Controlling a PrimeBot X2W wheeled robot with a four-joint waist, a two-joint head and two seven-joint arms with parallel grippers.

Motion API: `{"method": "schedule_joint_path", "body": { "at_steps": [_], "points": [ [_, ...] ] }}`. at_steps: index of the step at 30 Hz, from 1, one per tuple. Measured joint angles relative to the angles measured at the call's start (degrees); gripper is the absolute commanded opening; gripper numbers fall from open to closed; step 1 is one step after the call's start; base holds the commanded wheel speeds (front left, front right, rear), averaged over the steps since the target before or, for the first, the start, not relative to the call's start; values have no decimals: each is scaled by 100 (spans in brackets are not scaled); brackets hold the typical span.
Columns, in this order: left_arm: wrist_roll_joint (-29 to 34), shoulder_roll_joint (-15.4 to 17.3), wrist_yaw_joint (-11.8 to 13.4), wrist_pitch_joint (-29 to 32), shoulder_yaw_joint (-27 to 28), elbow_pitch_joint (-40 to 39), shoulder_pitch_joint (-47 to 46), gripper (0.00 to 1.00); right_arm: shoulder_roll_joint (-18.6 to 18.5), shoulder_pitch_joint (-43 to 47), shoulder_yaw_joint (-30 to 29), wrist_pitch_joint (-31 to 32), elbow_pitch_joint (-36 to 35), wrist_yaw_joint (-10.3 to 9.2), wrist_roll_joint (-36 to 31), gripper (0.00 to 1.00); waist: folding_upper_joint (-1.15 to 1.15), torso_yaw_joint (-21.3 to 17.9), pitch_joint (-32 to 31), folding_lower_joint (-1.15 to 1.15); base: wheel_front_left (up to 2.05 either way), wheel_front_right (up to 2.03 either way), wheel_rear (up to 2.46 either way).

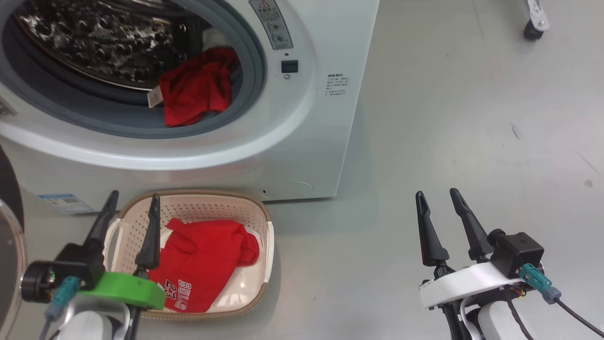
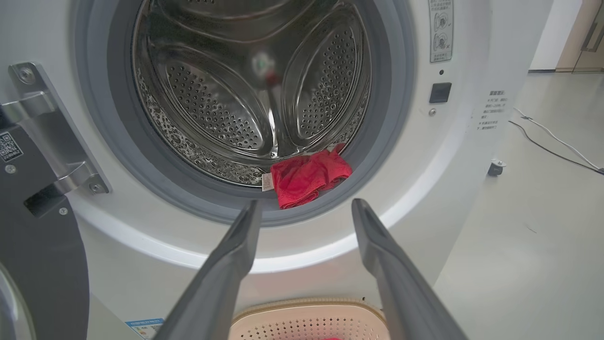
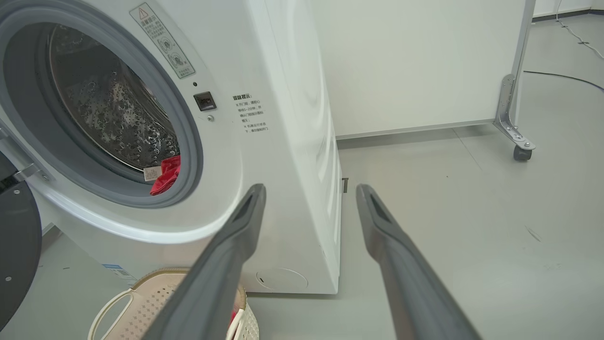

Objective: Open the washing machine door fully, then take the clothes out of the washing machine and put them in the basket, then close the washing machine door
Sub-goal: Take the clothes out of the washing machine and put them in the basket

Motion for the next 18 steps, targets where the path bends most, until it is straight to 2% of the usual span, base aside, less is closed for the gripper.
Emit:
{"method": "schedule_joint_path", "body": {
  "at_steps": [10,14,15,18],
  "points": [
    [-163,288,0,564,160,-65,-875,100,2,-157,141,0,-146,-1,-57,100,0,-258,636,0,0,0,0],
    [-155,536,0,898,170,-68,-1310,100,7,-269,219,0,-199,-1,-65,100,0,-393,898,0,0,0,0],
    [-134,733,0,1243,269,-49,-1744,100,15,-407,303,0,-253,-1,-65,100,0,-543,1165,0,0,0,0],
    [-134,847,0,1558,327,53,-2053,100,16,-520,363,0,-285,0,-65,100,0,-662,1366,0,0,0,0]
  ]
}}
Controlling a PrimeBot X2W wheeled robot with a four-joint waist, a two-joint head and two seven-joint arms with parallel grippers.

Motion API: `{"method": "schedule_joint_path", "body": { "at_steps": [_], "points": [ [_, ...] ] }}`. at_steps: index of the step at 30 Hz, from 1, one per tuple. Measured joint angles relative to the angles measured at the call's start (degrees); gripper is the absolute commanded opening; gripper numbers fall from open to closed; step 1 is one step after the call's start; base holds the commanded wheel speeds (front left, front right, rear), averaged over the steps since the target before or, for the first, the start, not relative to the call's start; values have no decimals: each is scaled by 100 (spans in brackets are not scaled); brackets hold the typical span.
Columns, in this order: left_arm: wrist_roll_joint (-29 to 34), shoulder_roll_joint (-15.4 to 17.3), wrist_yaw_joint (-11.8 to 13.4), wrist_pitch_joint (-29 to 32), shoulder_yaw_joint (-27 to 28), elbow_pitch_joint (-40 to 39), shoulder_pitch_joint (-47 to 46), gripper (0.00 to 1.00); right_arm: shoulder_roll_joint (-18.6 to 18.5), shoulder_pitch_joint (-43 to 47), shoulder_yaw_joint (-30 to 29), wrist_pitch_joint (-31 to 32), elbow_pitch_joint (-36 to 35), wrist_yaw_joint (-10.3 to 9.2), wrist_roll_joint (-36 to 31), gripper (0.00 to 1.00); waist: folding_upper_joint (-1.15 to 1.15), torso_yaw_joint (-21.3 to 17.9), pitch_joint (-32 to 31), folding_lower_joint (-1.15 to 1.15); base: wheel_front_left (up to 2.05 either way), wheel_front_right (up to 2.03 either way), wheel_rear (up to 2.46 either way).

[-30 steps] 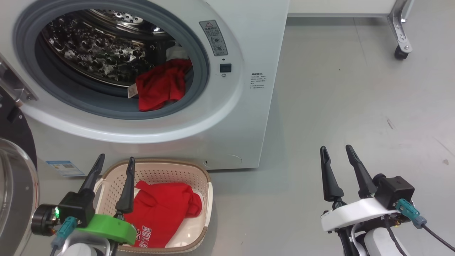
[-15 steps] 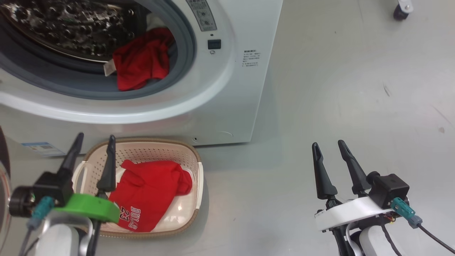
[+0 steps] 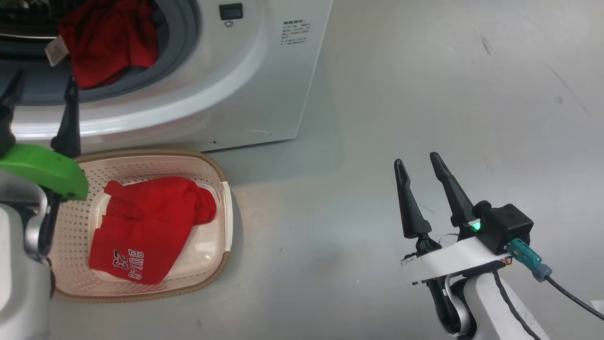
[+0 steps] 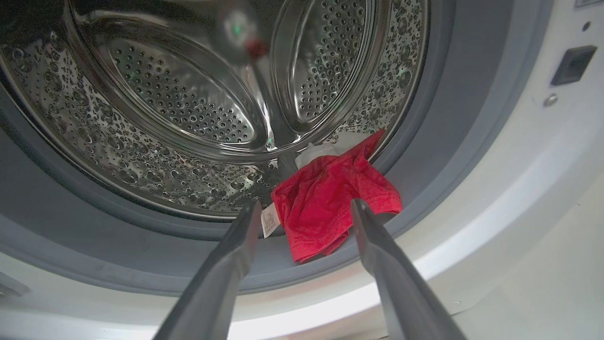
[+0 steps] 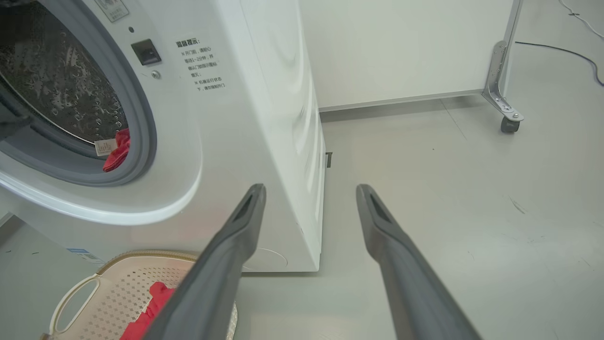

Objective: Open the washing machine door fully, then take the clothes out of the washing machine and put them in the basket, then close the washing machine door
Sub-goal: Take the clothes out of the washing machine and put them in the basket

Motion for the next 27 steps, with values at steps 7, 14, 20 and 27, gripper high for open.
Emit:
{"method": "schedule_joint_path", "body": {
  "at_steps": [7,14,20,27],
  "points": [
    [-11,170,0,566,96,288,-740,100,13,-233,102,0,-2,0,3,100,0,-298,422,0,0,0,0],
    [-69,369,7,1120,165,781,-1400,100,20,-436,243,-1,-11,-1,152,100,0,-604,799,0,0,0,0],
    [25,643,30,1273,254,1121,-1734,100,21,-557,322,-1,-12,-14,235,100,0,-795,999,0,0,0,0],
    [77,831,110,1446,315,1569,-1983,100,22,-658,398,-2,-14,-68,286,100,0,-962,1133,0,0,0,0]
  ]
}}
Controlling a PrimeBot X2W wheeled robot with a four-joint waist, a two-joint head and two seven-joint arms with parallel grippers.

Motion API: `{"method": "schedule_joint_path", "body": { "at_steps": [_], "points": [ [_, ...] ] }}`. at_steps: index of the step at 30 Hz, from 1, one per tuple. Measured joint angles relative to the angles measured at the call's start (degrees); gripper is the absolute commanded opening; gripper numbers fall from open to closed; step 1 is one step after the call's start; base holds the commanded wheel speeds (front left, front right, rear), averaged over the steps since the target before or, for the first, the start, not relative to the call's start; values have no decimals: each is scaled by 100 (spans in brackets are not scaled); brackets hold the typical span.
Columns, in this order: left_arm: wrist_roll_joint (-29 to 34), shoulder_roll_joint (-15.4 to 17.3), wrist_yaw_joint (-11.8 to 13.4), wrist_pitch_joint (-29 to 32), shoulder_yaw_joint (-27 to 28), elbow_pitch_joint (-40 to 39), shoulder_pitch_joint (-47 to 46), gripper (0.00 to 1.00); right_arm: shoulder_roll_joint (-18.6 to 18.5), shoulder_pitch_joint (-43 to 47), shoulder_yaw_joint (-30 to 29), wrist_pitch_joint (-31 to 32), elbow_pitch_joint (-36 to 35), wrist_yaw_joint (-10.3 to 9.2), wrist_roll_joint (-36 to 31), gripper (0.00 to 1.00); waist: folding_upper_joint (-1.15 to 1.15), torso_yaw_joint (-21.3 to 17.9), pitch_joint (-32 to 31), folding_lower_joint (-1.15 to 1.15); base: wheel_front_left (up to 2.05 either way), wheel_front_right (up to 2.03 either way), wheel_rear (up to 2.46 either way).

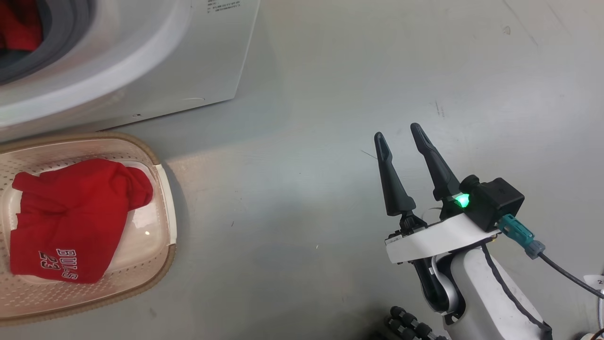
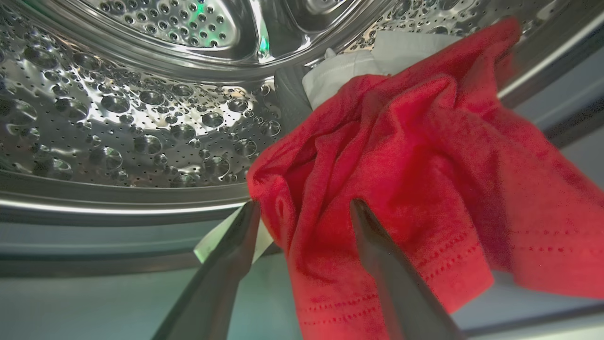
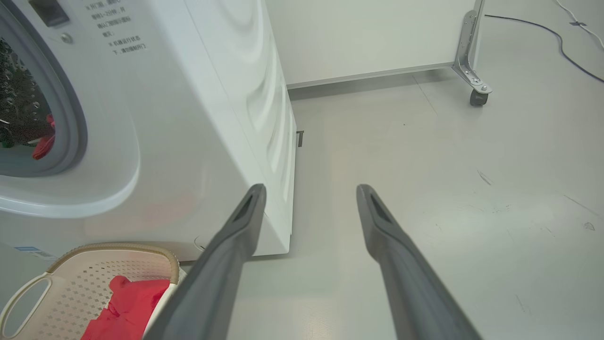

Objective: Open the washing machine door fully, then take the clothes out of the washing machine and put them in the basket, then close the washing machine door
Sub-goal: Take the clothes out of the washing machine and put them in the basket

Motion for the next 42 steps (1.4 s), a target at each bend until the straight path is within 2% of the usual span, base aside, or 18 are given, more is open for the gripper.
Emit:
{"method": "schedule_joint_path", "body": {
  "at_steps": [13,20,21,22,23,31,42],
  "points": [
    [-1,21,21,123,-82,576,-489,100,4,-57,34,0,-55,-142,8,100,0,-112,80,0,0,0,0],
    [-2,-22,-8,130,-230,782,-670,100,5,-107,74,-1,-73,-152,8,100,0,-127,92,0,0,0,0],
    [-2,-26,-14,130,-242,811,-696,47,5,-107,77,-1,-73,-170,8,100,0,-128,93,0,0,0,0],
    [-3,-30,-34,129,-256,829,-714,3,5,-108,78,-1,-74,-187,9,100,0,-128,93,0,0,0,0],
    [-3,-33,-38,120,-275,845,-729,0,5,-109,78,-1,-76,-191,9,100,0,-128,94,0,0,0,0],
    [-3,-54,-56,-90,-388,991,-832,0,5,-151,77,-1,-82,-201,51,100,0,-109,102,0,0,0,0],
    [-4,-233,-105,-732,-485,1235,-842,0,4,-242,-56,-2,-37,-245,37,100,0,2,-51,0,0,0,0]
  ]
}}
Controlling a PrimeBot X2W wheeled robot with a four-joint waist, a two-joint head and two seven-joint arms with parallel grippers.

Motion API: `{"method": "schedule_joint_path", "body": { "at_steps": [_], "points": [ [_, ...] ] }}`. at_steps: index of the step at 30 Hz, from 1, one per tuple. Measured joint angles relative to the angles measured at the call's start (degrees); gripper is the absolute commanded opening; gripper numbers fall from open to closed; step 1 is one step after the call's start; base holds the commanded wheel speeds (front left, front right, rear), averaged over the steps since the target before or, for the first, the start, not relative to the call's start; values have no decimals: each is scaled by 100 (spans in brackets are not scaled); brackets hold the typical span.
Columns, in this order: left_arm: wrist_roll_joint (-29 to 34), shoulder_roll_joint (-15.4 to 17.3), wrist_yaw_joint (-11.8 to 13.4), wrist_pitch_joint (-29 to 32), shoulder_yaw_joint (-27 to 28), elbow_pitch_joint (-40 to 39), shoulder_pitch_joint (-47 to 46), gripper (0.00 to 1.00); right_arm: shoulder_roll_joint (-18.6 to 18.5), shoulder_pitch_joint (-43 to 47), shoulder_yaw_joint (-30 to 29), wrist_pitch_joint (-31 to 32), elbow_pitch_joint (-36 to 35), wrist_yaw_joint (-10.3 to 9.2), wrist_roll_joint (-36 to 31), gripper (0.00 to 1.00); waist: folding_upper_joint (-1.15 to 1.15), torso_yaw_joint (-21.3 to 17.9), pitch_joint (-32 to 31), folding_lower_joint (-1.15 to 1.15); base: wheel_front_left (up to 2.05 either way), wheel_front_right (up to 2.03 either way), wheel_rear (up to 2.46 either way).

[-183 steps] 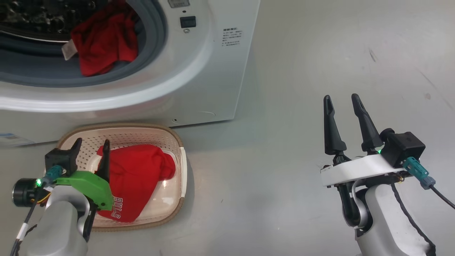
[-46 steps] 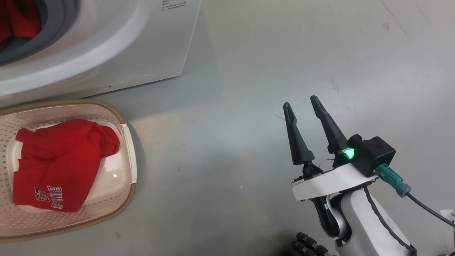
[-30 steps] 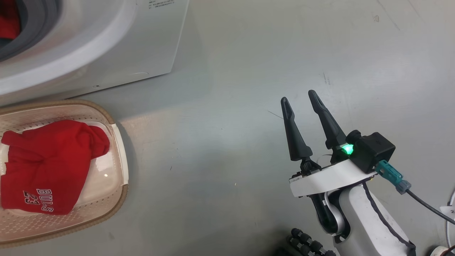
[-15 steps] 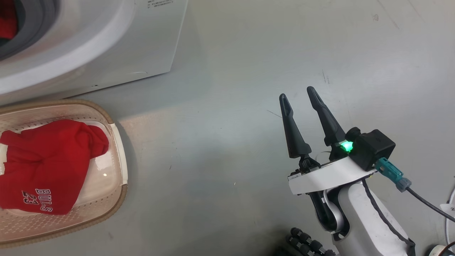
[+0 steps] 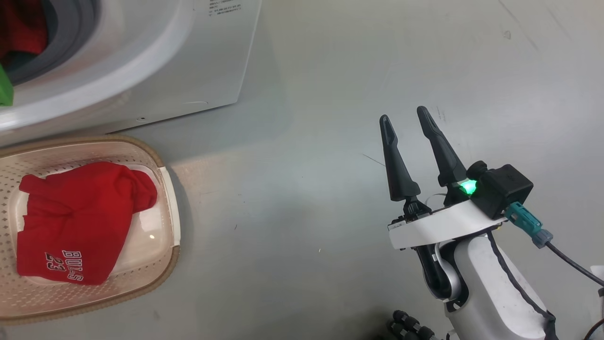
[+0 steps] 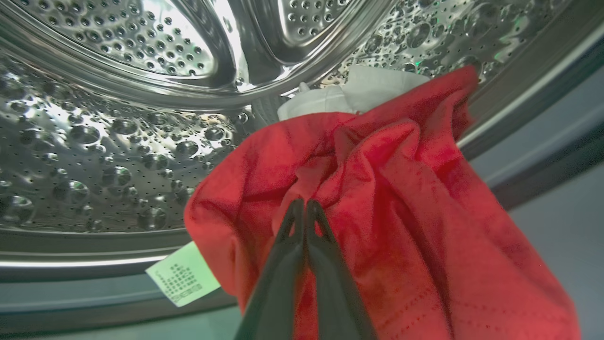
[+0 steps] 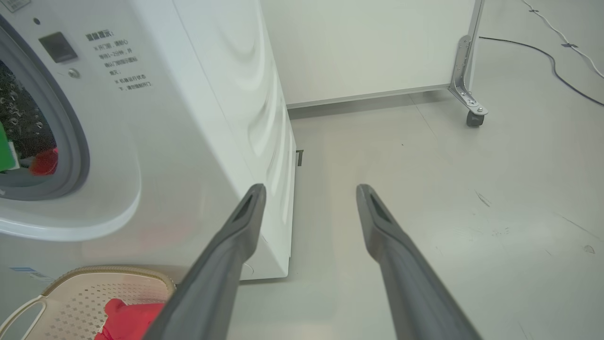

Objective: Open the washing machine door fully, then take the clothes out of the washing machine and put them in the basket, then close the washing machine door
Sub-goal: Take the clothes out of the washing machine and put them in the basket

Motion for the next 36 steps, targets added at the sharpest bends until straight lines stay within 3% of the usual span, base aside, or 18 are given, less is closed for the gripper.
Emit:
{"method": "schedule_joint_path", "body": {
  "at_steps": [27,36],
  "points": [
    [-219,-561,-9,-1592,-543,409,1127,0,-29,273,-338,-3,509,65,-154,100,0,751,-1312,-1,0,0,0],
    [-258,-592,-10,-2005,-779,341,1661,0,-38,529,-372,-3,647,113,-153,100,0,1027,-1857,0,0,0,0]
  ]
}}
